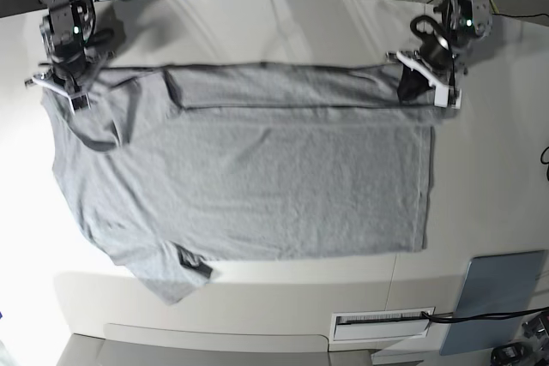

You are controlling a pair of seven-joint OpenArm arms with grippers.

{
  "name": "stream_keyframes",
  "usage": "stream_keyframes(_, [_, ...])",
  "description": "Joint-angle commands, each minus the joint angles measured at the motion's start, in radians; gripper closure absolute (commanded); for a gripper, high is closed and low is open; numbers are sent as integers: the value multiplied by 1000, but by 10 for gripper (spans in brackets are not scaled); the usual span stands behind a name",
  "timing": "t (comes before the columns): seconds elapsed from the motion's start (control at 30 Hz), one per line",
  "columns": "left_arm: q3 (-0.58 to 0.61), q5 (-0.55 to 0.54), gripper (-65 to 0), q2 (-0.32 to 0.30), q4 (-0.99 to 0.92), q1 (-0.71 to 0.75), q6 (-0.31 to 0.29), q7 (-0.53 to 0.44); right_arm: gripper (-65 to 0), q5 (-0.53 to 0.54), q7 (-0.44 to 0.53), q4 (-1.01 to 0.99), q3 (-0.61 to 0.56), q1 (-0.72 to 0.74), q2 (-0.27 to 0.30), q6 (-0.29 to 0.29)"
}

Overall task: Fold the T-shirt properly
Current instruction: 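Release the folded edge and pull both grippers back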

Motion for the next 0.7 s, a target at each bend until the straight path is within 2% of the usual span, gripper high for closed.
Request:
stream_keyframes(0.0, [6, 107, 0, -8, -22, 62, 28, 180, 0, 21, -86, -9, 13, -42, 13, 30])
stream_keyframes(0.17, [6, 140, 0, -8, -13, 159, -38, 156, 0, 20, -61, 23, 77, -162, 13, 31])
stream_keyframes(0.43, [-4, 141, 0, -8, -1, 293, -40, 111, 0, -16, -49, 150, 141, -338, 8, 30])
stream_keyframes(0.67, [-69, 141, 0, -8, 35, 368, -47, 100, 0, -19, -53, 213, 152, -400, 8, 27])
